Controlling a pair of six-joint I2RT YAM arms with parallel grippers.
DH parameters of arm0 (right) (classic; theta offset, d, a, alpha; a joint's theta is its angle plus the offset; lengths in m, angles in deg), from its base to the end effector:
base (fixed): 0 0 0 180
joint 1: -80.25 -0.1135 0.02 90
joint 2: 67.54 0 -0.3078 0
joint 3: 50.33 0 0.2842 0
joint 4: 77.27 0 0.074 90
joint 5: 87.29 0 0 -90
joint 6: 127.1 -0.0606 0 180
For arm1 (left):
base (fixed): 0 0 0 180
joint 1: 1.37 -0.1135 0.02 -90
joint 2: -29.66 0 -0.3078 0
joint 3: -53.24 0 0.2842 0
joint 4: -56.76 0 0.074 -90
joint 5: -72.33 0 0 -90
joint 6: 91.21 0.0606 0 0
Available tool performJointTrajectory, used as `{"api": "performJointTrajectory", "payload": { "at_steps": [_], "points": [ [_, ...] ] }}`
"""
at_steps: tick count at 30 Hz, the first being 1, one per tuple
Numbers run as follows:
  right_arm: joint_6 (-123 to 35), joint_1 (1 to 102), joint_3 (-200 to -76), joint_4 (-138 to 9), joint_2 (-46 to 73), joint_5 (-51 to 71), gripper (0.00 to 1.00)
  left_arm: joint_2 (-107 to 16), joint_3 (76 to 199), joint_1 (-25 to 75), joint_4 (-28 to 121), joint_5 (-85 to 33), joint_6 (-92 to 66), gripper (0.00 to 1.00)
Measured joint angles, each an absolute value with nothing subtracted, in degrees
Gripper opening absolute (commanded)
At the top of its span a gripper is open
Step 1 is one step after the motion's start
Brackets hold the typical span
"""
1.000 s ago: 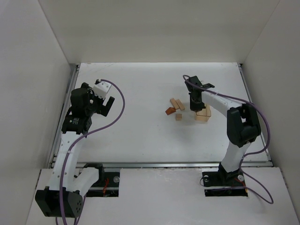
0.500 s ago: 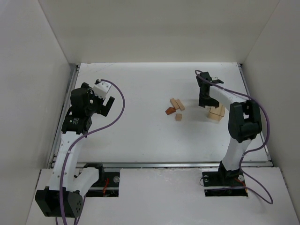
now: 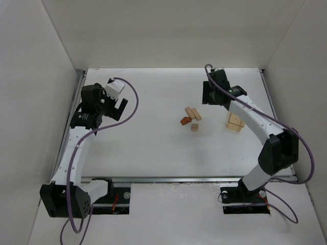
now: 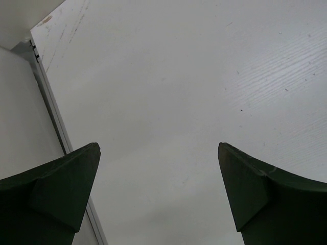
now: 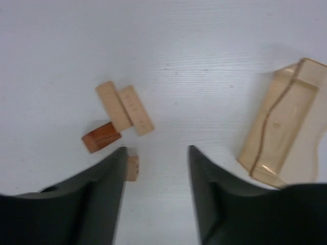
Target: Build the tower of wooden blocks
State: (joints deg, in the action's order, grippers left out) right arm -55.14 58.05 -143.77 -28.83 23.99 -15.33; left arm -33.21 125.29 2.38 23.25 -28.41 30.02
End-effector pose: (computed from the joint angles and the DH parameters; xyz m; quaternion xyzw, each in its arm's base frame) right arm 0.3800 0.1348 0.3351 0.0247 0.9189 -0.0109 0.3935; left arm 0.2805 -0.0297 0.3778 0.2998 0.7826 0.0518 0.5431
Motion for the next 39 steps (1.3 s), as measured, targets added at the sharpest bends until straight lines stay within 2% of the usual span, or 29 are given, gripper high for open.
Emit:
{"api": "performJointTrajectory", "payload": {
  "at_steps": [3,7,10,16,22,34,39],
  "points": [
    [-53.26,54.05,-146.83,-29.6,29.02,-13.06,0.38,-35.55,127.27,2.38,22.66,-29.29,29.08,1.0],
    [-51.16,49.72,-151.68,-29.57,40.75,-11.49,0.38,-36.18,127.95,2.38,21.57,-29.79,27.63,1.0],
    [-50.33,48.35,-155.57,-28.35,48.05,-11.03,0.42,-36.18,127.93,2.38,20.54,-29.66,26.87,1.0],
    [-49.0,48.78,-163.59,-27.24,55.62,-12.95,0.45,-36.01,127.43,2.38,19.69,-29.18,26.23,1.0],
    [-48.1,48.87,-168.29,-26.47,58.79,-13.91,0.45,-35.72,126.29,2.38,19.23,-28.69,25.8,1.0],
    [-47.4,49.39,-158.76,-28.61,55.81,-14.76,0.45,-35.72,125.99,2.38,19.18,-28.15,25.25,1.0],
    [-47.64,49.85,-156.31,-29.9,54.3,-14.22,0.49,-35.72,125.99,2.38,19.18,-28.08,25.23,1.0]
  ]
}}
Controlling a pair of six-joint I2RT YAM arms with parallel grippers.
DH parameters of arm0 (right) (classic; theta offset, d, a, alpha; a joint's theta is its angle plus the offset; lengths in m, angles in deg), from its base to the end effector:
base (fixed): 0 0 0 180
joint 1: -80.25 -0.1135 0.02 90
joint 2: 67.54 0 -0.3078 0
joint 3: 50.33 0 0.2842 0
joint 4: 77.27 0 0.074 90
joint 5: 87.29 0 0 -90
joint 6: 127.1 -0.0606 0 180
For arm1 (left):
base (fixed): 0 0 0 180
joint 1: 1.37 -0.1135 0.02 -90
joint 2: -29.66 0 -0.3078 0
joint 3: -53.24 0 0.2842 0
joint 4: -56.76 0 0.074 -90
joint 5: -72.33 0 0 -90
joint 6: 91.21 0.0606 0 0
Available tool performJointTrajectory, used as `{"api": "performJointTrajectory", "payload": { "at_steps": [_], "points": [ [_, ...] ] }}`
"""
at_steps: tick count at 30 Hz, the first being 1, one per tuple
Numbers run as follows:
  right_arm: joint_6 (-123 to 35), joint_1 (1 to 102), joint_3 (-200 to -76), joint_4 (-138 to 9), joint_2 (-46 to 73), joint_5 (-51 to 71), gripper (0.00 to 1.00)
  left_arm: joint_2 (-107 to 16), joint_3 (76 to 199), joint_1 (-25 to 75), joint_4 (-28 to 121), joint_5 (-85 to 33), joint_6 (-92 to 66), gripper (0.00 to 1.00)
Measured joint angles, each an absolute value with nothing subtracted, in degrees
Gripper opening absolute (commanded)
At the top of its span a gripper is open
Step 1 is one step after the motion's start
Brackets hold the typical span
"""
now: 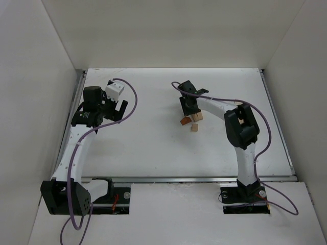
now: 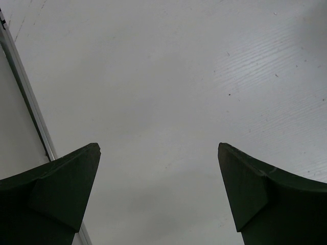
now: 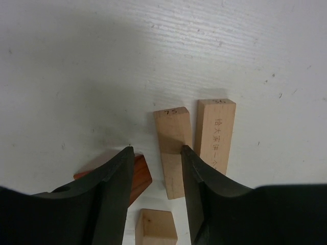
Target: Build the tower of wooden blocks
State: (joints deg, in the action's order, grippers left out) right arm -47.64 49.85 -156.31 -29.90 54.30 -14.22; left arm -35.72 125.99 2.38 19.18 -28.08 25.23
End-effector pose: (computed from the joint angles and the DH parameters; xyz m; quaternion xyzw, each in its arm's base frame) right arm 0.4533 0.2455 0.1795 -0.1324 0.9537 -0.0541 0.2646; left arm 0.2877 -0.0298 0.3625 0.2685 0.8218 0.0205 0.5021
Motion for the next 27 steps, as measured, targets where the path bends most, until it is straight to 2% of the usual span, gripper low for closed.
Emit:
{"api": "performJointTrajectory", "payload": {
  "at_steps": [3,27],
  "points": [
    [-47.84,49.9,-155.0,-29.99,53.39,-13.96,0.53,-35.72,125.99,2.38,19.16,-27.95,25.23,1.0],
    [-50.25,50.31,-146.89,-27.83,45.76,-14.63,0.53,-35.72,125.99,2.38,18.99,-27.91,25.21,1.0]
  ]
}}
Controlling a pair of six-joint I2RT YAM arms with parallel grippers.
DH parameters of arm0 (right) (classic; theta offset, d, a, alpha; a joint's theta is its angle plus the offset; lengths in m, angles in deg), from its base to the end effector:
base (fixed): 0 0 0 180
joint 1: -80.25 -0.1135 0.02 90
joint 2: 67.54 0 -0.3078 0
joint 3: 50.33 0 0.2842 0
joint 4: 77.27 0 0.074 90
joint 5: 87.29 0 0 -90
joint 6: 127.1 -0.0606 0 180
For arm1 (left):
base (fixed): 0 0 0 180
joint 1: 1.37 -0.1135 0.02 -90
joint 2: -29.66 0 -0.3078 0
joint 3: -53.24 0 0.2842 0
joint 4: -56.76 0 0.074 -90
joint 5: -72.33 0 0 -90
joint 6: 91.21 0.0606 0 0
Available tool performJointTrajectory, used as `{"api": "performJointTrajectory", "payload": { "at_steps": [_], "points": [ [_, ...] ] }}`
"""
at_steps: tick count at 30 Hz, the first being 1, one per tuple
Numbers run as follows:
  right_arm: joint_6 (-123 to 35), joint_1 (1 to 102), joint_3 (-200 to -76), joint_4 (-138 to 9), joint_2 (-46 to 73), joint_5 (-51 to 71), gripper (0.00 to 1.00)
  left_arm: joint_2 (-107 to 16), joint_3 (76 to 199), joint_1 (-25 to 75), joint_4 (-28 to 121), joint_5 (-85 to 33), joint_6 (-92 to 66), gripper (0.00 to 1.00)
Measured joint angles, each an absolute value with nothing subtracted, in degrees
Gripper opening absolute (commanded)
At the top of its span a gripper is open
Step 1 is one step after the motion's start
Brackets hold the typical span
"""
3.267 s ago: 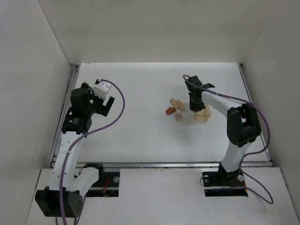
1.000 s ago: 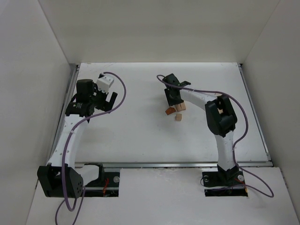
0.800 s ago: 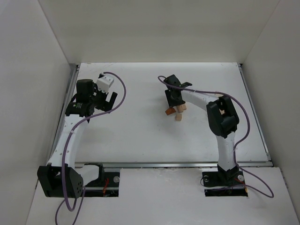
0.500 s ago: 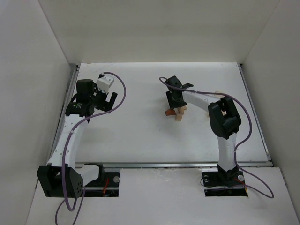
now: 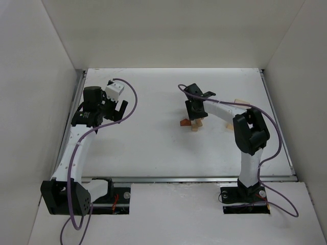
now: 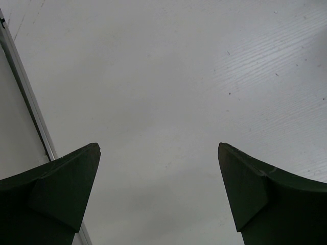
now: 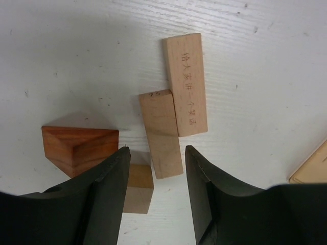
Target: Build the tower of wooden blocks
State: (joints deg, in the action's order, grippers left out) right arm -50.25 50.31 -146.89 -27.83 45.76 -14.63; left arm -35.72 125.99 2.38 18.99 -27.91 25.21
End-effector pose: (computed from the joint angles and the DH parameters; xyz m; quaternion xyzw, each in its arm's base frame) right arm 0.4138 0.2175 0.1937 -0.1104 0.9615 -0.0623 0.2439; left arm 0.2876 -0.0296 0.3622 0.2678 0.8230 0.0214 0.5006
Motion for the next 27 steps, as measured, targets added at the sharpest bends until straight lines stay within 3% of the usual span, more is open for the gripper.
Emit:
{"api": "performJointTrajectory", "payload": {
  "at_steps": [12,16,20,24,26,27],
  "points": [
    [-50.62,51.19,-143.55,-27.98,44.36,-13.67,0.56,-35.72,125.99,2.38,19.01,-27.89,25.21,1.0],
    [-50.64,51.73,-143.55,-28.15,44.82,-12.84,0.49,-35.72,125.99,2.38,19.01,-27.91,25.21,1.0],
    [-50.62,52.5,-143.55,-28.5,45.5,-11.18,0.49,-35.72,125.99,2.38,18.99,-27.89,25.21,1.0],
    [-50.57,52.78,-143.57,-29.22,46.48,-9.89,0.42,-35.72,125.99,2.38,18.97,-27.89,25.23,1.0],
    [-50.4,52.8,-143.57,-29.53,46.5,-9.3,0.29,-35.72,125.99,2.38,18.97,-27.93,25.27,1.0],
    [-50.25,52.8,-143.57,-29.55,46.5,-9.13,0.15,-35.72,125.99,2.38,18.92,-28.04,25.4,1.0]
  ]
}}
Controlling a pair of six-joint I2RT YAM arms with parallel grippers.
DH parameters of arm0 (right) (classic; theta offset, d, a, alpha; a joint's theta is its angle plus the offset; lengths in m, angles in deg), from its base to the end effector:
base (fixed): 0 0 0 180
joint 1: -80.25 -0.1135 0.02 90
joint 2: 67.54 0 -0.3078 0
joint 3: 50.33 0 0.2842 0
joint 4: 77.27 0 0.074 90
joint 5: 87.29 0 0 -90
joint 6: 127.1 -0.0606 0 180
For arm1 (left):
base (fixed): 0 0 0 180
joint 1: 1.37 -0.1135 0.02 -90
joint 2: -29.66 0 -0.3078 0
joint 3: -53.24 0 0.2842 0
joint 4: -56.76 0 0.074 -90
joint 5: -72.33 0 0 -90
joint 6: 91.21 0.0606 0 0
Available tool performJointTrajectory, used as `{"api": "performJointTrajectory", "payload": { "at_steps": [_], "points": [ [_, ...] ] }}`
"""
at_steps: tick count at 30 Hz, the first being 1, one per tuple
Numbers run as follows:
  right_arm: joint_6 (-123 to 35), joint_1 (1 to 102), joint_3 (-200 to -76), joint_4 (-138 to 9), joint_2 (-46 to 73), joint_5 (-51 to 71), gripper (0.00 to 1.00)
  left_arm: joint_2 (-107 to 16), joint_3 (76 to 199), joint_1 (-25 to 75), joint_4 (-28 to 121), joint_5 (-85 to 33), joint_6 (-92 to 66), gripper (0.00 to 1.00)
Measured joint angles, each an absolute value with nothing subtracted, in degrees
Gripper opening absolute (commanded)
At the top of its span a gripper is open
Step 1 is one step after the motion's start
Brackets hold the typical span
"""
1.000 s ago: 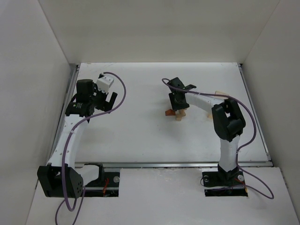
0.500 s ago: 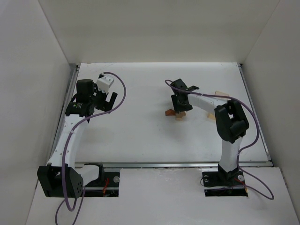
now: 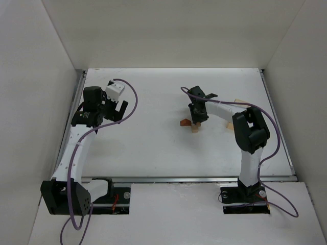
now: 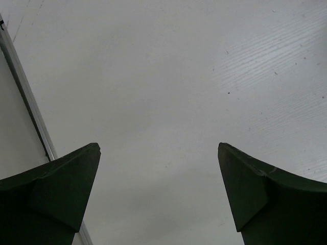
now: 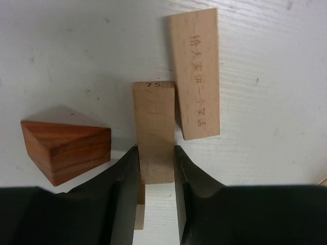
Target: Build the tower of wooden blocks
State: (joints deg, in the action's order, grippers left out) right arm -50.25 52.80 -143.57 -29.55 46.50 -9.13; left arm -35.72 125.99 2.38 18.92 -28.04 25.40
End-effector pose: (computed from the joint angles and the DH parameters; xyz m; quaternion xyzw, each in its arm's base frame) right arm 0.4138 0.2010 0.1696 -0.1026 0.9720 -0.0307 0.2090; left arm 0.2874 -0.0298 0.3620 0.2697 0.8226 0.0211 0.5002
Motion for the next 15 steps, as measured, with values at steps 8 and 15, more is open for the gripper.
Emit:
{"api": "performJointTrajectory", "payload": {
  "at_steps": [8,15],
  "points": [
    [-48.61,53.15,-143.68,-30.4,46.37,-7.66,0.0,-35.72,127.14,2.38,17.35,-34.95,32.38,1.0],
    [-44.45,53.94,-136.84,-40.96,34.68,-1.56,0.0,-34.98,129.46,2.38,16.1,-51.36,40.75,1.0]
  ]
}}
